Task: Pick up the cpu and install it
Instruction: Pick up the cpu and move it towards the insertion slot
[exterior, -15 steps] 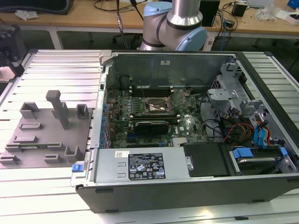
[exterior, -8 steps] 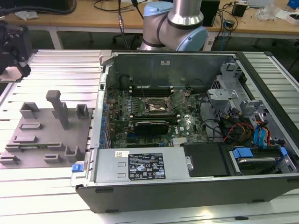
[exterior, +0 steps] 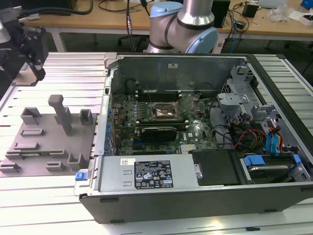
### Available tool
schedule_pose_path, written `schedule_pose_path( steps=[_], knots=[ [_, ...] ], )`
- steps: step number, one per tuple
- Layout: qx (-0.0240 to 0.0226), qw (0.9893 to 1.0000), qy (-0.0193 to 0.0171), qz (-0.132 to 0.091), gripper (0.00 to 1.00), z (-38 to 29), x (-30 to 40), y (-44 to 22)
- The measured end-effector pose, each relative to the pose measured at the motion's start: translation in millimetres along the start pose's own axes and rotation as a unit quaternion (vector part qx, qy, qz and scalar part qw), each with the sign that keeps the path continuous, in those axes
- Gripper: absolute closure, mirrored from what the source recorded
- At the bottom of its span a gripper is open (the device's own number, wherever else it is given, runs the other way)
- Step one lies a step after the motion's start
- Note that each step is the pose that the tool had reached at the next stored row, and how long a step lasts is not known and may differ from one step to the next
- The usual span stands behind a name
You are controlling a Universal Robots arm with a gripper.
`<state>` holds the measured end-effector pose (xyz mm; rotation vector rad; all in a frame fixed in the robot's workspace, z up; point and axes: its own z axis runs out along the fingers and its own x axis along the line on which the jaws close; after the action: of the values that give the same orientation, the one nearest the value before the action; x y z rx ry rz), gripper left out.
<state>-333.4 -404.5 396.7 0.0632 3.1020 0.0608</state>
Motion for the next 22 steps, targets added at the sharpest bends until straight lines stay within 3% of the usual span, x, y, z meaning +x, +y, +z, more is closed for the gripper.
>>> schedule_pose_path(
  steps=[5, 11, 22],
  knots=[
    [0.0, 1.0, 0.0, 0.0, 0.45, 0.3, -8.7, 0.3],
    [0.0, 1.0, 0.0, 0.0, 0.45, 1.0, -25.5, 1.0],
    [0.0, 1.0, 0.0, 0.0, 0.45, 1.8, -46.6, 1.9]
  ],
)
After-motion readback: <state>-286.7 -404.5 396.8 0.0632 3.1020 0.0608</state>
